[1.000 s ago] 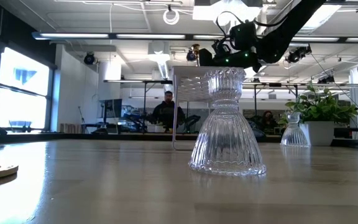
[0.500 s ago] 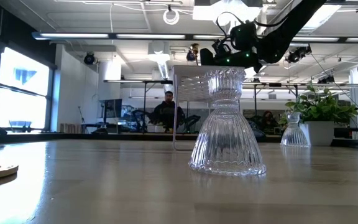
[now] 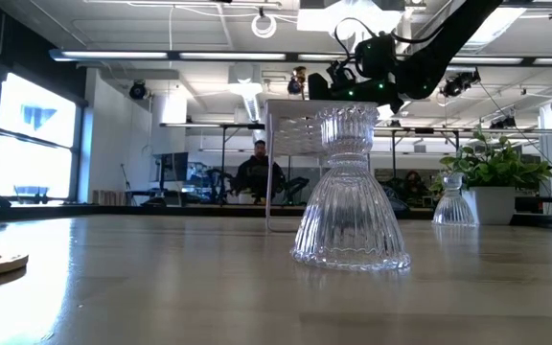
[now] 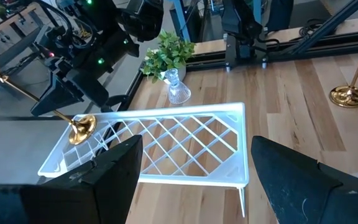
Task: Pick & Place candle stick holders
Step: Put the top left gold candle holder on the shelf
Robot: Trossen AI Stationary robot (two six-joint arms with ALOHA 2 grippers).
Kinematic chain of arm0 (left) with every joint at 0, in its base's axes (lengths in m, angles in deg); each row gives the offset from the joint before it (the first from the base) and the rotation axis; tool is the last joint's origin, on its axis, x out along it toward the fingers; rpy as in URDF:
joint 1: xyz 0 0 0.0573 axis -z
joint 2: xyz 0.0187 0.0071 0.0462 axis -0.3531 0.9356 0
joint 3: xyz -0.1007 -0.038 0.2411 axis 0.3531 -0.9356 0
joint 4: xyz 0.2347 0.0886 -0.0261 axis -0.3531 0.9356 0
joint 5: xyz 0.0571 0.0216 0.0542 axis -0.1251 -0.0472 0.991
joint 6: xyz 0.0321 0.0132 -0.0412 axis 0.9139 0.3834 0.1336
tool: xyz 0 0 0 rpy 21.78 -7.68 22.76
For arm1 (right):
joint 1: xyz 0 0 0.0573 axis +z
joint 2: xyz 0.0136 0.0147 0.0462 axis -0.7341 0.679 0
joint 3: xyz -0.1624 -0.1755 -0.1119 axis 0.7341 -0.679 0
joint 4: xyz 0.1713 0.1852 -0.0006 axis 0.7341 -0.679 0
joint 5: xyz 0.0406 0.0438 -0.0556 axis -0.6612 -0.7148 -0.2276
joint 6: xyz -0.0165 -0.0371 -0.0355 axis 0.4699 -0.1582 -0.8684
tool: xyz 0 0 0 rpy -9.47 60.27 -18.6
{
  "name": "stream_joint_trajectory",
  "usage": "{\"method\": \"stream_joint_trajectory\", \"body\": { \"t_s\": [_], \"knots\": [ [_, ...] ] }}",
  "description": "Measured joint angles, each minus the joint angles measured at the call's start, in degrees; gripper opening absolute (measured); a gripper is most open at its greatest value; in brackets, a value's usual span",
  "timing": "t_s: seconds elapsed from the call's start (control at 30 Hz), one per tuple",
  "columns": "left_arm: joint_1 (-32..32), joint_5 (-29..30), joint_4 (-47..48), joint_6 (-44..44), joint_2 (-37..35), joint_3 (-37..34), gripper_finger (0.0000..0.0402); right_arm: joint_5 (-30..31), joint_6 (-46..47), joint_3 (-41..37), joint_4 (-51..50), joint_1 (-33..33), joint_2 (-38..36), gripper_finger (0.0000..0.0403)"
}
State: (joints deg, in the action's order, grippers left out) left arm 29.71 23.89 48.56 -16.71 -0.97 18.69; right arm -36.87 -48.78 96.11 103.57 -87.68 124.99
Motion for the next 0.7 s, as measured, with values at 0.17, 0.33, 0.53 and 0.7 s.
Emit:
{"method": "stream_joint_trajectory", "body": {
  "t_s": [0.17,0.33,0.53,0.7],
  "knots": [
    [0.0,0.0,0.0,0.2,0.0,0.0,0.0296,0.1,0.1,0.0,0.0,0.0,0.0,0.0006],
    [0.0,0.0,0.0,0.2,0.0,0.0,0.0296,0.5,-0.4,0.1,-1.1,0.0,0.0,0.0010],
    [0.0,0.0,0.0,0.2,0.0,0.0,0.0296,0.3,-0.4,0.1,-1.3,0.0,-0.1,0.0013],
    [0.0,0.0,0.0,0.2,0.0,0.0,0.0296,-1.1,-0.4,0.0,-2.8,0.1,0.0,0.0031]
  ]
}}
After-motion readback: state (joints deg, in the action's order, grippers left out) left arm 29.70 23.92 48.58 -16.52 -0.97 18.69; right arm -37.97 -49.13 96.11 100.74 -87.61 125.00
